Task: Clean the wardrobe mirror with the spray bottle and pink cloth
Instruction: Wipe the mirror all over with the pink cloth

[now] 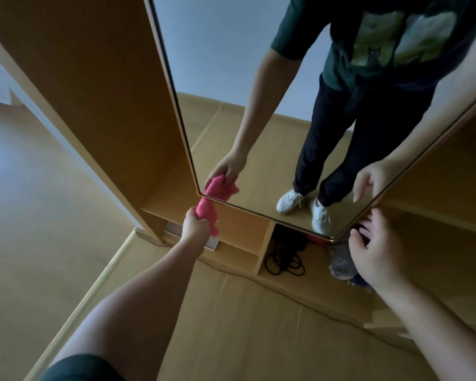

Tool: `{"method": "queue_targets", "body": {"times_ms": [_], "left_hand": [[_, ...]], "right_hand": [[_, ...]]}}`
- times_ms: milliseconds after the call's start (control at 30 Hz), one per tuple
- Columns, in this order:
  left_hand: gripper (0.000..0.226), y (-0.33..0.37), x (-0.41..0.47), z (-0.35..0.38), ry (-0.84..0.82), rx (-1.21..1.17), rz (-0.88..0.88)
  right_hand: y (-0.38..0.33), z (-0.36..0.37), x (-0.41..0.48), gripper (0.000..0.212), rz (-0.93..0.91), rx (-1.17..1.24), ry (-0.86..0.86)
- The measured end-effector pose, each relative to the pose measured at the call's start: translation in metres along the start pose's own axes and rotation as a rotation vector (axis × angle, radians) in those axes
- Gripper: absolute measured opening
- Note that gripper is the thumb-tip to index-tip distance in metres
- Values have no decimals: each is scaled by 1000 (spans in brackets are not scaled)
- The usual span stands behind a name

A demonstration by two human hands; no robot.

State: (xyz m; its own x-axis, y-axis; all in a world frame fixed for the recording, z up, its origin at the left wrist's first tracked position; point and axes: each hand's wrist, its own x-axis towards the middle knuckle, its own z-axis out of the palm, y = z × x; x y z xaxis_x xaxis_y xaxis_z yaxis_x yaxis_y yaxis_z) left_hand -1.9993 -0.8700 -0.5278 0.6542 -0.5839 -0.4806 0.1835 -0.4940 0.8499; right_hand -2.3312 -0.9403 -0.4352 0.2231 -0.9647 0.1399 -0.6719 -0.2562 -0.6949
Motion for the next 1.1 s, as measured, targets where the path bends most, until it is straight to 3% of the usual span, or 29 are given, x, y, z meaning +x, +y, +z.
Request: {"method": "queue_targets", "body": {"times_ms": [233,400,600,867,1100], "left_hand": [[44,11,-1,27,-71,-63,125],[42,12,-8,42,-48,-179,107],[42,8,-24,54,-91,-157,97],[59,-2,-37,79,-150,-137,60],[52,-3,-57,100,-173,-122,77]], "right_hand": [[3,1,-9,60,-3,7,-27],[5,-3,-8,61,-29,-13,-70],[5,-7,-3,64,-28,-8,-136],[10,-10,-4,64,-39,3,-188],[12,-15,-1,66,-62,-26,-228]]}}
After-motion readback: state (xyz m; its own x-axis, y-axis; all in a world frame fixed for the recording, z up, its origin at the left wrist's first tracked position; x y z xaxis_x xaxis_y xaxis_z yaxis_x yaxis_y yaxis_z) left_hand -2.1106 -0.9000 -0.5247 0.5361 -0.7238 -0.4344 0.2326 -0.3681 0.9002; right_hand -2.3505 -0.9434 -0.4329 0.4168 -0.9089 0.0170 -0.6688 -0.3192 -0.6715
